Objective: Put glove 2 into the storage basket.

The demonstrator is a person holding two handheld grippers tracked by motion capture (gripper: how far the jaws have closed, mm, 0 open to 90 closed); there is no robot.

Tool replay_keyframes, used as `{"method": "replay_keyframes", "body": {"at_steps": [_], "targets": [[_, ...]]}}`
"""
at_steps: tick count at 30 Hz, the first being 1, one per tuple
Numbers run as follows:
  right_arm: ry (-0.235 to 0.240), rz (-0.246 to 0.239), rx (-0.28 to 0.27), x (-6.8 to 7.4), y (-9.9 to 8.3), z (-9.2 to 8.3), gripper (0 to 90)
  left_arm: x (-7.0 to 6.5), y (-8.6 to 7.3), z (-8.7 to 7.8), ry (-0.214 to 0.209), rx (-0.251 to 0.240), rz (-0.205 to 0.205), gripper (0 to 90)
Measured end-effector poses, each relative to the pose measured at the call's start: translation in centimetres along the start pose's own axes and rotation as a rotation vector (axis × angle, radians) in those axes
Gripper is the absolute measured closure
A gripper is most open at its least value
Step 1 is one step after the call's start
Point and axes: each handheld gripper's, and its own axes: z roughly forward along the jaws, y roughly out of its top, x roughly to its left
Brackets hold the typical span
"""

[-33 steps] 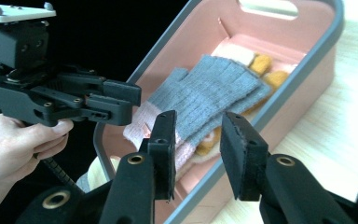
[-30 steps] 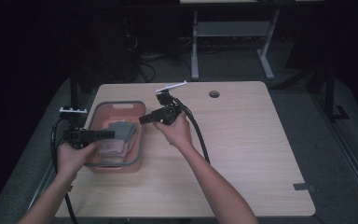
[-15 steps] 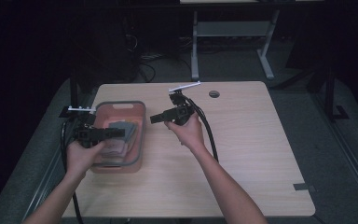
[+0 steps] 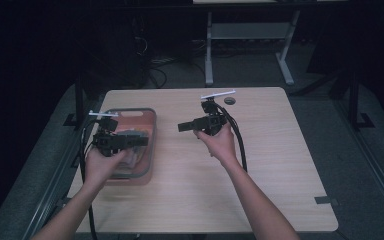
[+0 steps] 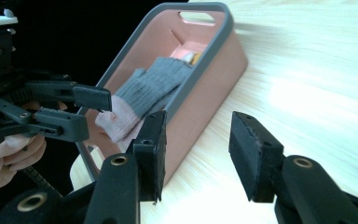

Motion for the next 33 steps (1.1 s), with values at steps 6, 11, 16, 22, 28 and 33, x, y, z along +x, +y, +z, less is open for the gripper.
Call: {"method": "replay_keyframes", "body": {"at_steps": [6, 11, 16, 22, 28, 33], "targets": [[-0.019, 0.013, -0.013, -1.0, -0.7, -1.5, 55.3, -1.0, 0.1, 0.9, -0.017, -0.003, 0.006, 44.3], [-0.026, 0.022, -0.025, -1.5, -1.1, -2.6, 54.6, -1.8, 0.2, 1.6, -0.03, 0.009, 0.033, 42.8], [-0.036, 0.028, -0.031, -1.7, -1.4, -3.4, 54.1, -2.6, 0.4, 2.3, -0.041, 0.018, 0.044, 41.6], [-0.047, 0.034, -0.044, -2.3, -1.8, -4.4, 52.9, -3.3, 0.6, 3.0, -0.057, 0.02, 0.056, 39.8], [-0.053, 0.045, -0.047, -2.7, -2.2, -5.2, 52.0, -4.0, 0.7, 3.6, -0.075, 0.017, 0.059, 37.9], [-0.064, 0.049, -0.057, -3.0, -2.6, -6.2, 51.0, -4.5, 0.7, 4.1, -0.084, 0.021, 0.072, 36.1]]}}
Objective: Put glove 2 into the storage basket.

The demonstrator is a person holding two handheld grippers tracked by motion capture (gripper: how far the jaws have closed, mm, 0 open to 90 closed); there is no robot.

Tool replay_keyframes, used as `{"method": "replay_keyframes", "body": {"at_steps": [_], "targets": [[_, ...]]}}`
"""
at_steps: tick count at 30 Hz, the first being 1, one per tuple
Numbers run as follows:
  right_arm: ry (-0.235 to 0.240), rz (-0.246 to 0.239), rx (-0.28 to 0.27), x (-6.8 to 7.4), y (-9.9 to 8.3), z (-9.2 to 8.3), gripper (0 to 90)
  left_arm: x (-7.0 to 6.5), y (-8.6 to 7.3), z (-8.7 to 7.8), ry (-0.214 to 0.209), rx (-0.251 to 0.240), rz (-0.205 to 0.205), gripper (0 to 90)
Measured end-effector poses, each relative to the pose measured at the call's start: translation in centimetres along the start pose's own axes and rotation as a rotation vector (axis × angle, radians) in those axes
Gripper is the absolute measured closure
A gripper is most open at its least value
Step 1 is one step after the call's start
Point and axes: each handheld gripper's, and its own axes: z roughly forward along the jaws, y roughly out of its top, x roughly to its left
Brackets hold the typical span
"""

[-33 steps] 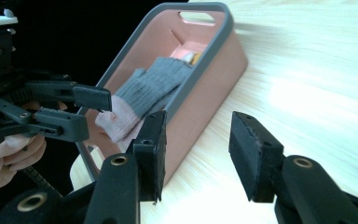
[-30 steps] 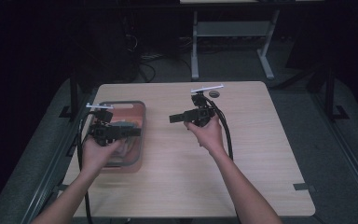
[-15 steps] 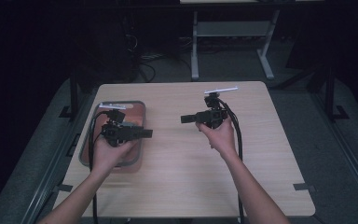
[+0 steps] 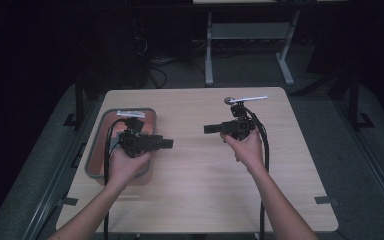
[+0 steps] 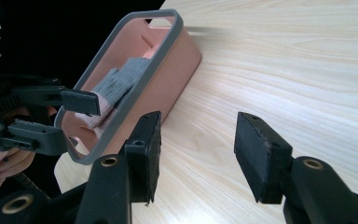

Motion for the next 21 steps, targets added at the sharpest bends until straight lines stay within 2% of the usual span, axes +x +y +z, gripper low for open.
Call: {"method": "replay_keyframes", "body": {"at_steps": [9, 21], "targets": [[-0.019, 0.015, -0.021, -0.8, -0.5, -1.5, 49.1, -0.9, 0.1, 0.7, -0.003, -0.005, 0.02, 32.8], [-0.042, 0.03, -0.029, -1.7, -1.4, -2.9, 47.1, -2.7, 0.2, 1.9, -0.038, 0.007, 0.064, 28.9]]}}
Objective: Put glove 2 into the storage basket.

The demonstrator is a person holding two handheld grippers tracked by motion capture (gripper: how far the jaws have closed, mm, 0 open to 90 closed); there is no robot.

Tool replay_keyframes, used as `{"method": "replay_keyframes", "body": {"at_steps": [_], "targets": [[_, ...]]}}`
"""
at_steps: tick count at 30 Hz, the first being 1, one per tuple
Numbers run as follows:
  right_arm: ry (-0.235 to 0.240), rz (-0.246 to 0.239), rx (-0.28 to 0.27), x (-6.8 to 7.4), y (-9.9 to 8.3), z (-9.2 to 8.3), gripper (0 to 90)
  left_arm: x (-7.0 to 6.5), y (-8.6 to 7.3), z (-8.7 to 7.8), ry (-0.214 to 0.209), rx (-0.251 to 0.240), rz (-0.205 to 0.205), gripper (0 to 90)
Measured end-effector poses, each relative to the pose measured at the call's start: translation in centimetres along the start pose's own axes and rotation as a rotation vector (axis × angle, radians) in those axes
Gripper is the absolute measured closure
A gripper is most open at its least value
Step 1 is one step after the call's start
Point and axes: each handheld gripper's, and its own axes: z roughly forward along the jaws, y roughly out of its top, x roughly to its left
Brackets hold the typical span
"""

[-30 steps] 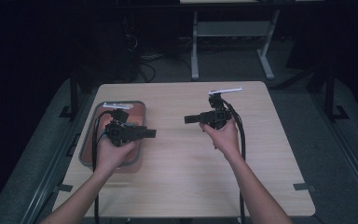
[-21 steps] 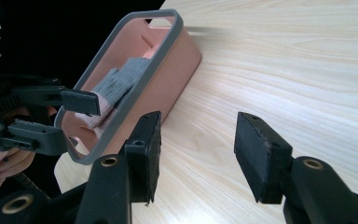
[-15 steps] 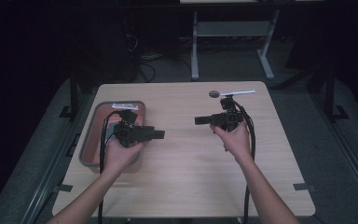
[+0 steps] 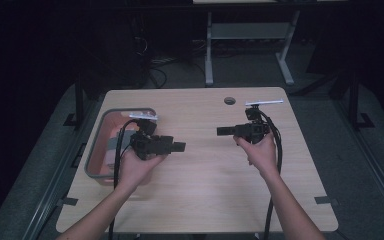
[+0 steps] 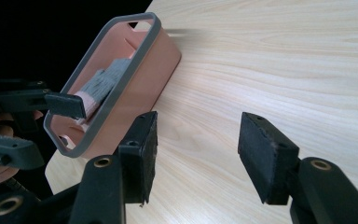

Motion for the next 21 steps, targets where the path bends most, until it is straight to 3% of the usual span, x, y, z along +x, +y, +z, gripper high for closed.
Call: {"method": "replay_keyframes", "body": {"at_steps": [21], "targets": [[-0.037, 0.041, -0.021, -2.7, -2.1, -2.4, 41.9, -2.4, -0.6, 2.8, -0.062, 0.011, 0.046, 21.5]]}}
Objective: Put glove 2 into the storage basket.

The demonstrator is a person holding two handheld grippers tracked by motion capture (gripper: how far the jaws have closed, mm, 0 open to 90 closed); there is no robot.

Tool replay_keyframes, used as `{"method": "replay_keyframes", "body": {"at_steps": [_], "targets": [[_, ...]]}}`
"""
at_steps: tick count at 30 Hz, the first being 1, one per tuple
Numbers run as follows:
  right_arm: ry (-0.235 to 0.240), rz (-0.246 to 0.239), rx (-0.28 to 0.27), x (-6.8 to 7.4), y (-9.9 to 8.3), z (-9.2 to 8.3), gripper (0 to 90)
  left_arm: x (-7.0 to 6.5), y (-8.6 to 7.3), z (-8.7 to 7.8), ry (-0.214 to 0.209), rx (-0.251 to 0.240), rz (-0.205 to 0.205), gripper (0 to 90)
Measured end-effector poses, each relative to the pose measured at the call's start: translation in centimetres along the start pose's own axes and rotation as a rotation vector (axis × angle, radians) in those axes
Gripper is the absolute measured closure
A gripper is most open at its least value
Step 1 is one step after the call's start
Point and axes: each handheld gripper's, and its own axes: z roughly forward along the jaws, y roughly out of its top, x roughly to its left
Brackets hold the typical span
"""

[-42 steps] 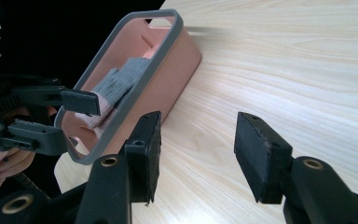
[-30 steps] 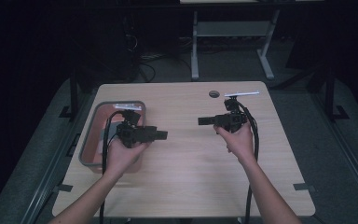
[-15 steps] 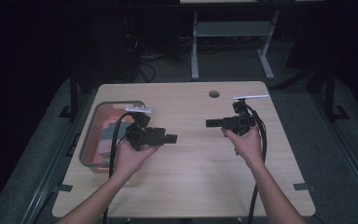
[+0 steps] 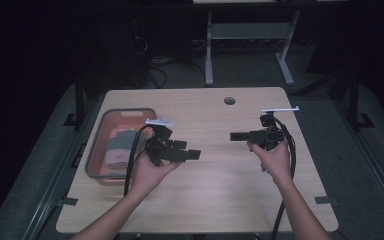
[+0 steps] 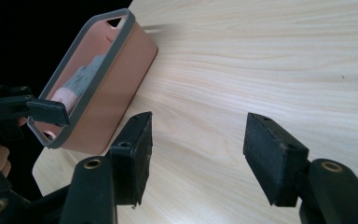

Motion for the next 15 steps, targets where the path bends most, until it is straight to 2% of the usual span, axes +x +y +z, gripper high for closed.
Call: {"method": "replay_keyframes", "body": {"at_steps": [13, 15], "targets": [[-0.021, 0.024, 0.006, -1.8, -1.3, -0.8, 39.6, -0.9, -0.9, 0.9, -0.01, 0.009, 0.025, 19.7], [-0.022, 0.042, 0.006, -2.2, -1.6, -1.0, 39.2, -1.0, -1.0, 1.1, -0.016, 0.01, 0.026, 19.7]]}}
